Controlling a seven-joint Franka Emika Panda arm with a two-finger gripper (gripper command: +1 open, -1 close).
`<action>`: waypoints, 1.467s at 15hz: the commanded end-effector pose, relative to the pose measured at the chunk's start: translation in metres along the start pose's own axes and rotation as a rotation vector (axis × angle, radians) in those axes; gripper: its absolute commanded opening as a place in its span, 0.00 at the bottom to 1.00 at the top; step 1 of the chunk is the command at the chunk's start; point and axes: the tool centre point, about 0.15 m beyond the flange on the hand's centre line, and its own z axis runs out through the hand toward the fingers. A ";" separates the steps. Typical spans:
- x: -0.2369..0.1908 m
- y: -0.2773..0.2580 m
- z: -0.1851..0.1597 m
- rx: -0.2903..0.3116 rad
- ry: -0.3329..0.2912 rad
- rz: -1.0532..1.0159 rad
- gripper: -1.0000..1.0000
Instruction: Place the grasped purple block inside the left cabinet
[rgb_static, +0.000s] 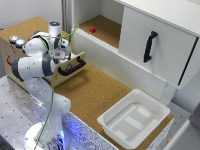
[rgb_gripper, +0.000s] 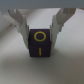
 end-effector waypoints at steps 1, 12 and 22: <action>0.043 0.034 -0.089 -0.046 0.067 0.021 0.00; 0.116 0.203 -0.217 -0.247 0.182 0.362 0.00; 0.210 0.288 -0.122 -0.291 0.282 0.415 0.00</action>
